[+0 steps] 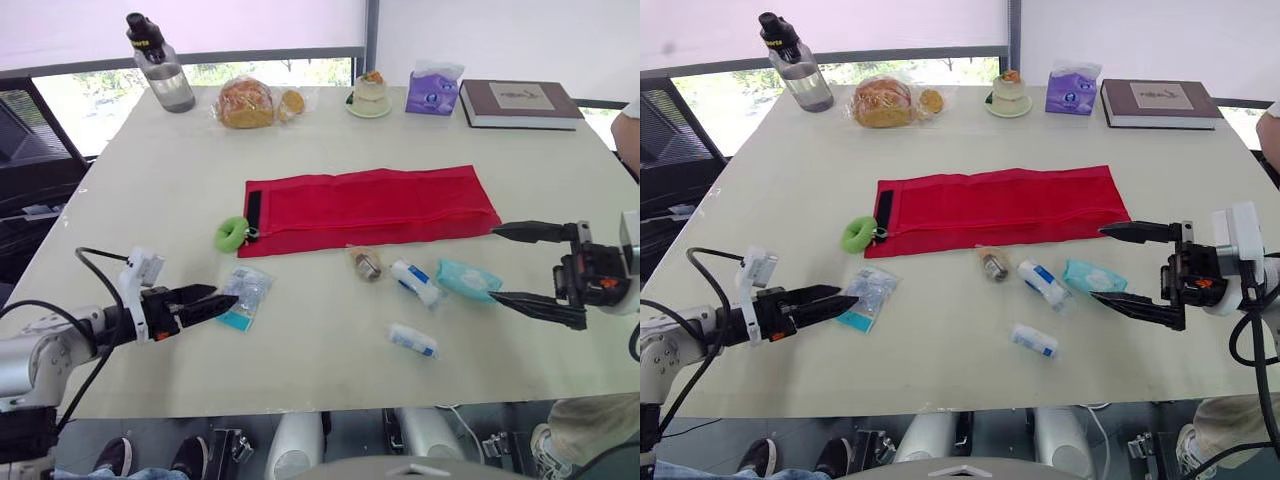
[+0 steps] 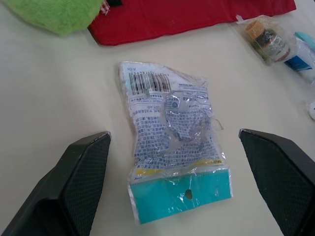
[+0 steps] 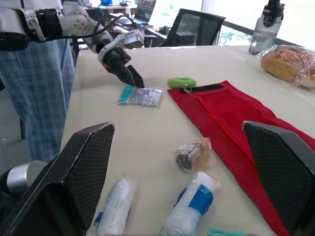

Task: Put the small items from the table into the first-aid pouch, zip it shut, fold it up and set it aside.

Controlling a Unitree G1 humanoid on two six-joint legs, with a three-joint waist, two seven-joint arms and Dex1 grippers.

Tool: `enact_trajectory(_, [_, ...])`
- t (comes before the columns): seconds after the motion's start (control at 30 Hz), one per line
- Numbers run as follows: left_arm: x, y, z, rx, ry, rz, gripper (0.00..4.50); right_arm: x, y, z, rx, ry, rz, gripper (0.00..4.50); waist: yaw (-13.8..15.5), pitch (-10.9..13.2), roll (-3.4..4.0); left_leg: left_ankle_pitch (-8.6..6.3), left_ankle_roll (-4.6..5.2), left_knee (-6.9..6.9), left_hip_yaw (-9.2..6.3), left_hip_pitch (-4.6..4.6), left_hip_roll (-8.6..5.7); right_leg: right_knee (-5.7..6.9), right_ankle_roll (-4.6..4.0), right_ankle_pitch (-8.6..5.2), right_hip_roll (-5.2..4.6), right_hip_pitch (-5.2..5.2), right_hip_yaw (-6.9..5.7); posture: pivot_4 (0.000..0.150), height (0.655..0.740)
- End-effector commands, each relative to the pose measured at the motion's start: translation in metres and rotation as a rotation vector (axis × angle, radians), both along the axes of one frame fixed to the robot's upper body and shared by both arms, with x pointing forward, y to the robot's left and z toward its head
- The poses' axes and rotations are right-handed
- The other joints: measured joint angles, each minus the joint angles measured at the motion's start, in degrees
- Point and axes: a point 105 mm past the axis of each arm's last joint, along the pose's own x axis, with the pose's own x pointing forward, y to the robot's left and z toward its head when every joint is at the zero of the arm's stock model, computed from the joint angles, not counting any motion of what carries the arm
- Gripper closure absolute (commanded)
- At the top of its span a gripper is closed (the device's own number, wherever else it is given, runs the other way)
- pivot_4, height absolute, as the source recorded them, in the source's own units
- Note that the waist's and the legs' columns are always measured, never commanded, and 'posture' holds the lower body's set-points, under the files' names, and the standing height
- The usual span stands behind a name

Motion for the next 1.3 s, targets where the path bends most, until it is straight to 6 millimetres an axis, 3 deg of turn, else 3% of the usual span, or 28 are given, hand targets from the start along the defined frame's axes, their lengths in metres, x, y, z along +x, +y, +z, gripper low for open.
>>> enact_trajectory(0.03, [-0.007,-0.016,-0.008,-0.075,0.101,-0.046,0.27,-0.005,0.005,0.007,0.012,-0.044,0.029,0.01,0.01,0.0,0.0,0.0,0.0,0.02,-0.01,0.0,0.0,0.01,0.0,0.0,-0.01,0.0,-0.01,0.15,0.74])
enact_trajectory(0.1, [-0.006,-0.025,-0.003,-0.141,0.11,-0.056,0.9,-0.007,0.006,0.008,0.02,-0.053,0.037,0.0,-0.04,0.0,0.0,0.0,0.0,0.02,0.0,0.0,0.0,0.0,0.0,0.0,-0.02,0.01,0.01,0.15,0.74])
enact_trajectory(0.3, [0.002,-0.025,0.004,-0.2,0.08,0.003,3.83,-0.009,0.01,0.005,0.026,-0.056,0.032,0.0,-0.06,-0.01,-0.06,0.0,0.0,0.05,-0.15,-0.06,0.05,0.01,-0.11,0.07,-0.01,0.01,-0.1,0.15,0.74])
enact_trajectory(0.37, [0.003,-0.025,0.005,-0.205,0.073,0.016,4.43,-0.009,0.009,0.002,0.02,-0.053,0.025,0.0,-0.09,-0.01,-0.06,0.0,0.0,0.05,-0.15,-0.05,0.06,0.03,-0.11,0.07,-0.02,0.01,-0.1,0.15,0.74])
enact_trajectory(0.63, [0.004,-0.028,0.009,-0.221,0.029,0.022,4.43,-0.007,0.011,-0.001,0.024,-0.049,0.014,0.0,-0.16,-0.01,-0.06,0.0,0.0,0.07,-0.11,-0.04,0.05,0.02,-0.12,0.08,-0.03,0.01,-0.06,0.15,0.74])
enact_trajectory(0.77, [0.005,-0.042,0.022,-0.261,-0.046,-0.016,4.43,-0.003,0.019,0.0,0.051,-0.021,-0.002,0.0,-0.13,-0.01,-0.07,0.0,0.0,0.09,-0.12,-0.05,0.05,0.02,-0.15,0.1,-0.05,0.03,-0.06,0.15,0.74])
enact_trajectory(1.0, [-0.002,-0.039,0.004,-0.186,-0.017,0.006,4.43,0.002,0.019,-0.003,0.022,-0.03,-0.026,0.0,-0.28,-0.02,-0.07,0.0,0.0,0.08,-0.11,-0.04,0.05,0.02,-0.16,0.1,-0.03,0.03,-0.04,0.15,0.74])
enact_trajectory(1.2, [-0.005,-0.036,-0.001,-0.175,-0.002,0.019,1.82,0.003,0.022,0.0,0.022,-0.032,-0.027,0.0,-0.09,-0.02,-0.07,0.0,0.0,0.09,-0.12,-0.03,0.04,0.02,-0.15,0.09,-0.04,0.03,-0.05,0.15,0.74])
enact_trajectory(1.27, [-0.001,-0.024,-0.004,-0.15,-0.003,0.064,1.25,0.003,0.022,0.001,0.02,-0.034,-0.027,0.0,-0.08,-0.02,-0.08,0.0,0.0,0.1,-0.13,-0.03,0.05,0.02,-0.13,0.08,-0.04,0.04,-0.07,0.15,0.74])
enact_trajectory(1.3, [0.003,-0.017,-0.005,-0.141,-0.008,0.098,0.66,0.003,0.023,0.002,0.018,-0.037,-0.027,0.0,-0.09,-0.02,-0.07,0.0,0.0,0.1,-0.12,-0.02,0.05,0.02,-0.14,0.08,-0.04,0.05,-0.06,0.15,0.74])
